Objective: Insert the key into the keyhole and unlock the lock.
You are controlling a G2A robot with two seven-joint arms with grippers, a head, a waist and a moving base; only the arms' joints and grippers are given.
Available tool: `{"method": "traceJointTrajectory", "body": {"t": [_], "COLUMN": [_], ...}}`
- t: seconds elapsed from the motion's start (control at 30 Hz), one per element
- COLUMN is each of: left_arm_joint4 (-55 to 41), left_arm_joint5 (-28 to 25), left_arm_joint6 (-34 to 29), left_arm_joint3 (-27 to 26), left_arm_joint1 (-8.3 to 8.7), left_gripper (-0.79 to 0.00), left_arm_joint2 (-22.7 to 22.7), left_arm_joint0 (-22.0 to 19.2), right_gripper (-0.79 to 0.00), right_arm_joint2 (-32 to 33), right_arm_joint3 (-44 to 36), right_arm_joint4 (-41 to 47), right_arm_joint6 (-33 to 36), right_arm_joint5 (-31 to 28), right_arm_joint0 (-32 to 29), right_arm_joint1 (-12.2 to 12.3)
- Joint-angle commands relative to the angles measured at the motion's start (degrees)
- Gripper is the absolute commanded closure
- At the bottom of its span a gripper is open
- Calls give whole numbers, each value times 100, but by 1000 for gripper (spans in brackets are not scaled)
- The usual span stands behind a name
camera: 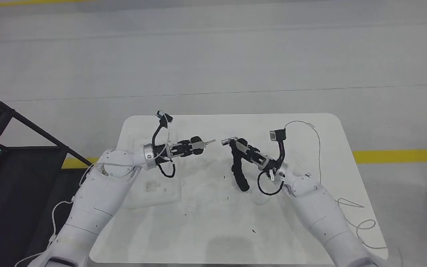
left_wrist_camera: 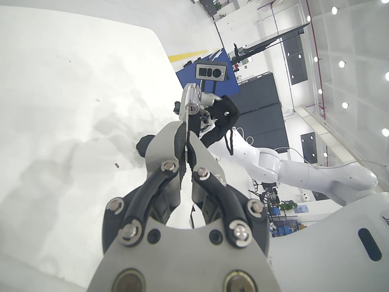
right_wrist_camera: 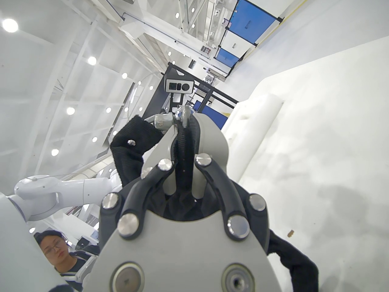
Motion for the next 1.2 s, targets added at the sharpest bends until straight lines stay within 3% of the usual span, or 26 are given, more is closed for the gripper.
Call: {"method": "traceJointTrajectory", "body": {"t": [0.0, 0.4, 1.17], "left_arm_joint4": [-21, 42, -58], "left_arm_joint5": [-31, 97, 98], "left_arm_joint6": [-31, -154, -322], "left_arm_joint3": [9, -4, 70], "left_arm_joint1": [-6, -86, -132], "left_gripper": [0, 0, 0], "left_arm_joint2": [1, 211, 174], "left_arm_joint0": [-4, -136, -199], "right_gripper": [0, 0, 0], "right_arm_joint2": [3, 5, 5], "right_arm_joint3": [-54, -69, -69], "right_arm_joint4": [8, 9, 9], "right_arm_joint6": [-64, -91, -91], "right_arm_joint5": [2, -6, -6], "right_arm_joint0": [-36, -48, -48], "right_arm_joint1": [-1, -2, -2]}}
